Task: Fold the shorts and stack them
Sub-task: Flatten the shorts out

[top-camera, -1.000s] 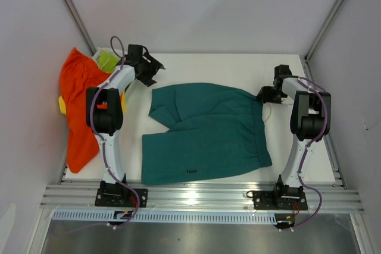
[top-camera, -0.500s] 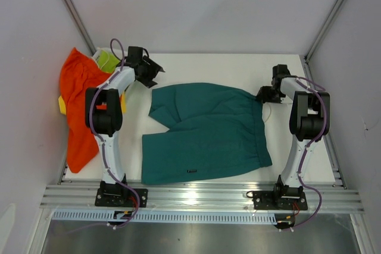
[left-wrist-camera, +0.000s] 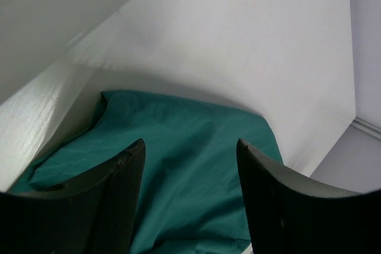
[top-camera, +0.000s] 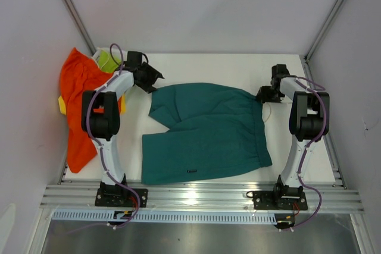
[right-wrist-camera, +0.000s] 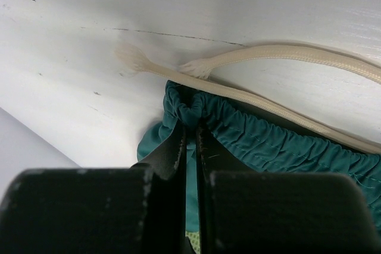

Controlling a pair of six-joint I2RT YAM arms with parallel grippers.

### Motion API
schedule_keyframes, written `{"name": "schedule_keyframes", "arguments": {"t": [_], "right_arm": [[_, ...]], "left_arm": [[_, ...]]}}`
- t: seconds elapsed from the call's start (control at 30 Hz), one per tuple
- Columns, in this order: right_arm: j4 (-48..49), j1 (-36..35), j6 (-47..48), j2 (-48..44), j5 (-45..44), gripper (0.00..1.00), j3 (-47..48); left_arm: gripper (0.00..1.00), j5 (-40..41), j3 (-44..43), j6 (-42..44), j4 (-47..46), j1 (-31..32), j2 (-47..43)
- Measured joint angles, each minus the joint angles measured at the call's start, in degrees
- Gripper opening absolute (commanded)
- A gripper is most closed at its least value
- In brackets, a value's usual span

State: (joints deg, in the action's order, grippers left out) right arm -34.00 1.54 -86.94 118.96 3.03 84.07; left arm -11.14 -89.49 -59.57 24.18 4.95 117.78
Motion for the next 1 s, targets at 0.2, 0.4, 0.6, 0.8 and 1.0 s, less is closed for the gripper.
{"name": "schedule_keyframes", "arguments": {"t": [0.2,0.4,0.6,0.8,1.0], "right_arm": [[0.0,-0.26,0.04,-0.04,-0.59,0.0,0.0],[0.02,-0.37,0.07,-0.09,-0.87,0.0,0.0],[0.17,-0.61,0.2,-0.15,-1.31,0.0,0.0],[0.37,-0.63,0.26,-0.15,-1.31,0.0,-0.04],[1.77,-0.72,0.48,-1.25,-2.21,0.0,-1.57]], "left_arm": [[0.57,0.28,-2.47,-0.42,0.04,0.2,2.25],[0.56,-0.11,-2.47,-1.75,0.07,0.48,5.6],[0.61,1.53,-2.56,-1.07,-1.53,0.76,7.69],[0.51,1.66,-2.58,-1.09,-1.62,0.7,7.76],[0.5,3.17,-4.55,-1.51,0.76,1.29,8.39]]}}
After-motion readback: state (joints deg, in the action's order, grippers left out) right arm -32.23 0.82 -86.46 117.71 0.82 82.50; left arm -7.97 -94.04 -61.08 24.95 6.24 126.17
